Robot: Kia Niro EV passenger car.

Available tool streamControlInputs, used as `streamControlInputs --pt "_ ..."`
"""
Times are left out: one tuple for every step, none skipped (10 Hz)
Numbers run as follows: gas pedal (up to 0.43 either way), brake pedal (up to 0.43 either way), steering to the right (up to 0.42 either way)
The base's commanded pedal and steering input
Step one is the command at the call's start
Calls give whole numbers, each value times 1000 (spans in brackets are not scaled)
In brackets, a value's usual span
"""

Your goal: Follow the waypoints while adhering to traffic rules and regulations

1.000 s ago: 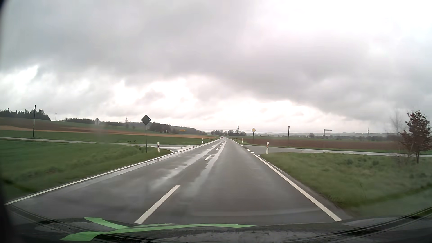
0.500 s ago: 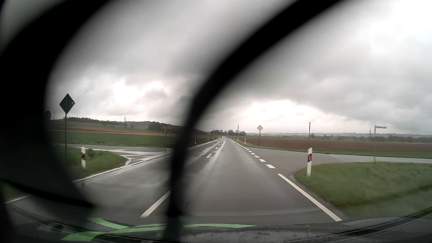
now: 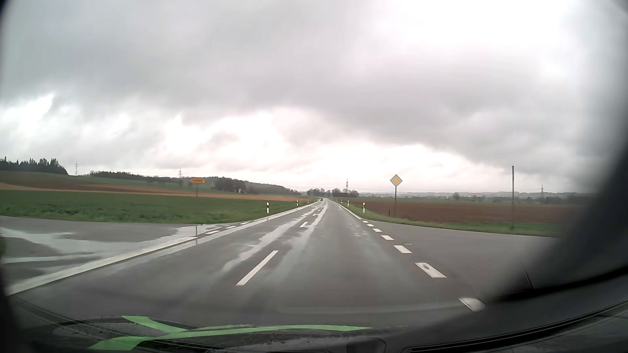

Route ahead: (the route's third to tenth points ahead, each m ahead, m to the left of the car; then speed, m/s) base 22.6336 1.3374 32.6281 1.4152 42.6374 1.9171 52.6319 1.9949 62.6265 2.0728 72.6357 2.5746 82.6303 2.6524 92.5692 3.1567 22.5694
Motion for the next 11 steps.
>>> streamControlInputs --pt "157 0 -1" --pt "169 0 -1" --pt "169 0 -1" --pt "169 0 -1" --pt "169 0 -1" --pt "130 0 -1" --pt "110 0 -1" --pt "98 0 -1" --pt "98 0 -1" --pt "98 0 -1" --pt "118 0 -1"
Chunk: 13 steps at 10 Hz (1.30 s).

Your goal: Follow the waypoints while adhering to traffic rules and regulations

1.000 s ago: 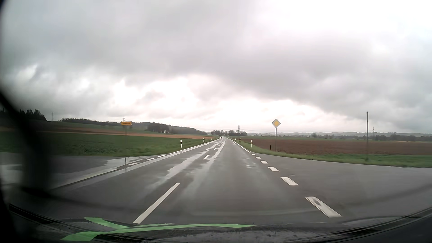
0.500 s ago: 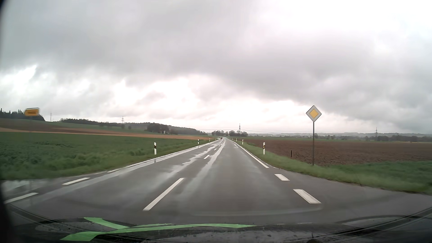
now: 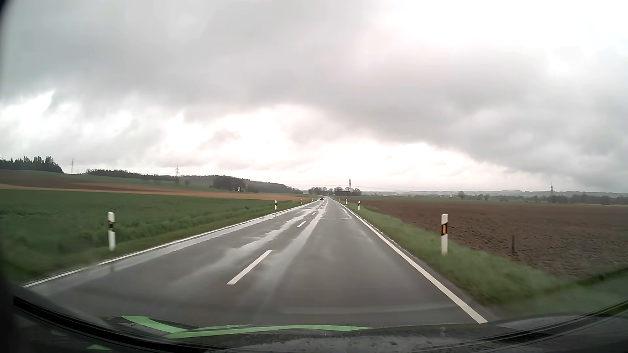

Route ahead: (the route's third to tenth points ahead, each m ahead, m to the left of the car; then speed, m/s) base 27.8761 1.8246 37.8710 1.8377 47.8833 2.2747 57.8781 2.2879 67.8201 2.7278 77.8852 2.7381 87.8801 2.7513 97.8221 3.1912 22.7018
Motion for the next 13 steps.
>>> streamControlInputs --pt "138 0 -1" --pt "150 0 -1" --pt "150 0 -1" --pt "150 0 -1" --pt "130 0 -1" --pt "98 0 -1" --pt "79 0 -1" --pt "59 0 -1" --pt "59 0 -1" --pt "67 0 -1" --pt "87 0 -1" --pt "138 0 -1" --pt "138 0 -1"
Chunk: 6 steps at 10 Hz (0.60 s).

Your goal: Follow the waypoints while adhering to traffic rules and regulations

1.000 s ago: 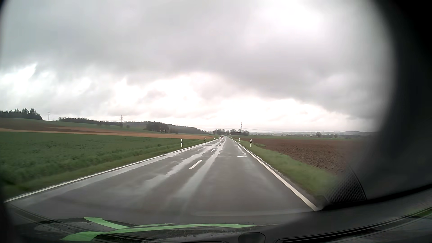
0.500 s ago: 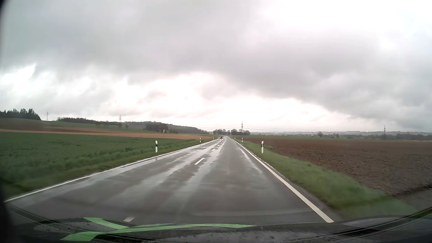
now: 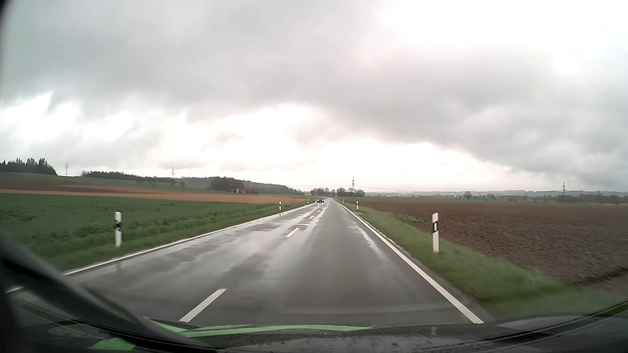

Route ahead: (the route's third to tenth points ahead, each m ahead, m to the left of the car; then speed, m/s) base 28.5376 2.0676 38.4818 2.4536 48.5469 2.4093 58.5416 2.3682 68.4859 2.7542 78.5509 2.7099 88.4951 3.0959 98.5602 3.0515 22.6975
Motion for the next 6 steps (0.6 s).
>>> streamControlInputs --pt "138 0 -1" --pt "130 0 -1" --pt "110 0 -1" --pt "67 0 -1" --pt "47 0 -1" --pt "20 0 -1"
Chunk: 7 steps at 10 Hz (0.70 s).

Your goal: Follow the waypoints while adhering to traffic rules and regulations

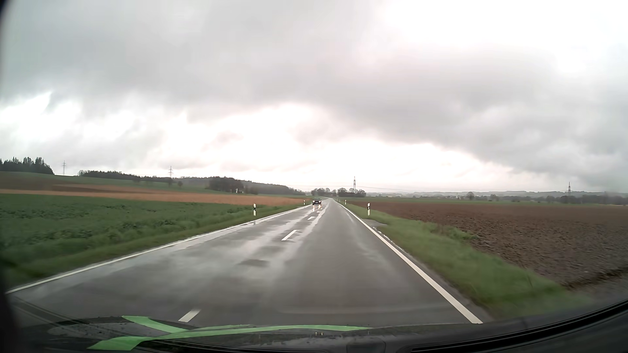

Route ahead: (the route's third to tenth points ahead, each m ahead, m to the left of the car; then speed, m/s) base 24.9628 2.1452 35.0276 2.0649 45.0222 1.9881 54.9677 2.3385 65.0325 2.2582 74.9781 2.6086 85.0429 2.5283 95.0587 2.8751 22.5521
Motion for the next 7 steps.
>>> streamControlInputs --pt "8 0 -1" --pt "8 0 -1" --pt "20 0 -1" --pt "39 0 -1" --pt "79 0 -1" --pt "118 0 -1" --pt "130 0 -1"
